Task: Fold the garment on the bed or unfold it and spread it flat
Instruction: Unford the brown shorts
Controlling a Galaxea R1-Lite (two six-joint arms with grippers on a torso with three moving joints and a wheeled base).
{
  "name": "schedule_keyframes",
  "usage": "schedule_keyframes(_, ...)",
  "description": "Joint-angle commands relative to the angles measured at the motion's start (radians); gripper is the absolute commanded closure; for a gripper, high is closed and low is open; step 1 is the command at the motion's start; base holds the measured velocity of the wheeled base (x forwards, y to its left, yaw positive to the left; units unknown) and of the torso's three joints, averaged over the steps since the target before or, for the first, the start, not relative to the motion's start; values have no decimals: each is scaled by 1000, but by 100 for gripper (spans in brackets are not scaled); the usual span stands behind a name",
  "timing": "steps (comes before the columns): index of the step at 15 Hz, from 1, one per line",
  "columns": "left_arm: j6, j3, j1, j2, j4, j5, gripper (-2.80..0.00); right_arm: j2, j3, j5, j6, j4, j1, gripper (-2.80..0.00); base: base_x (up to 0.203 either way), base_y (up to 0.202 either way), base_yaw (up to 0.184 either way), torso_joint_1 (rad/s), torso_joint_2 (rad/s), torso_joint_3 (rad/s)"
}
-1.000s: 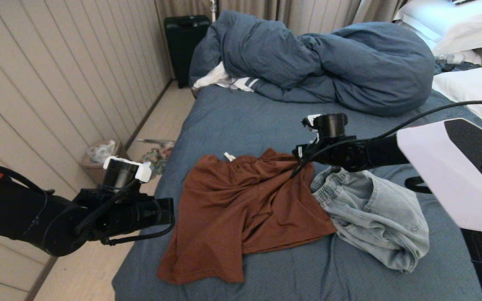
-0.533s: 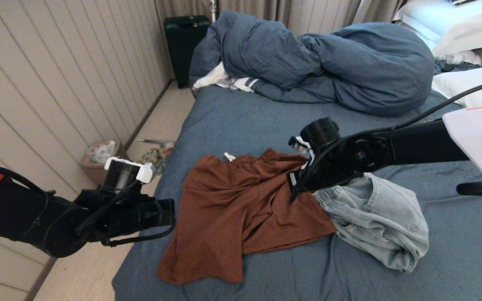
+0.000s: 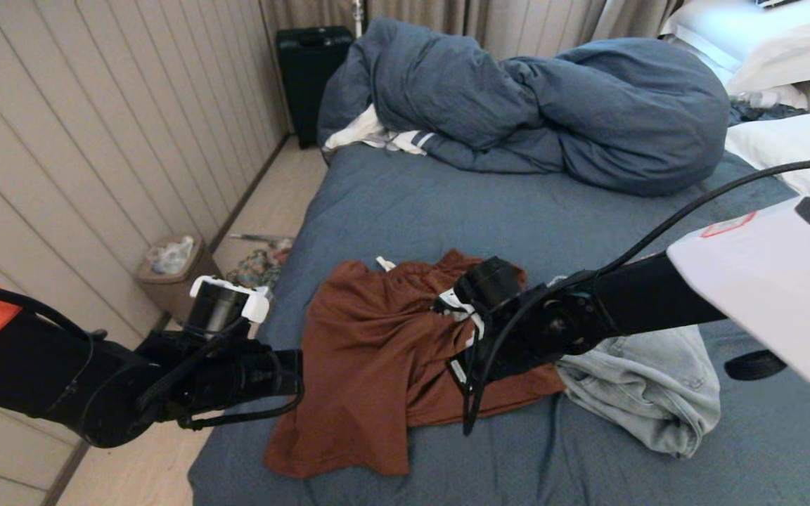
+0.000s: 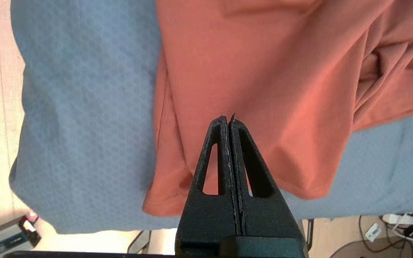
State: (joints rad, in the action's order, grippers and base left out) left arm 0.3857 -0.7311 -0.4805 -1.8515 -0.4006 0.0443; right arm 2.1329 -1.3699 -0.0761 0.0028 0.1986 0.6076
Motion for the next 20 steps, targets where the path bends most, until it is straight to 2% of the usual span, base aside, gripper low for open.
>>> schedule_keyframes(1, 1, 10, -12, -2, -3, 2, 0, 86, -13, -22, -4, -3, 36, 0, 0, 0, 0, 0, 0, 0)
schedule_keyframes(5, 2, 17, -26, 3, -3, 2, 0, 148, -38, -50, -12, -9, 52, 0, 0, 0, 0, 0, 0, 0)
schedule_keyframes(6, 2, 23, -31, 10, -3, 2, 0, 157, -40, -69, -15, -18, 52, -280, 0, 0, 0, 0, 0, 0)
schedule_keyframes(13, 2, 36, -46, 20, -3, 3, 0, 187, -41, -87, -30, -28, 40, -280, 0, 0, 0, 0, 0, 0)
schedule_keyframes(17, 2, 35, -46, 14, -4, 3, 0, 239, -89, -102, -34, -27, 33, -280, 0, 0, 0, 0, 0, 0)
schedule_keyframes(20, 2, 35, -46, 18, -4, 3, 0, 270, -114, -147, -33, -38, 33, -280, 0, 0, 0, 0, 0, 0)
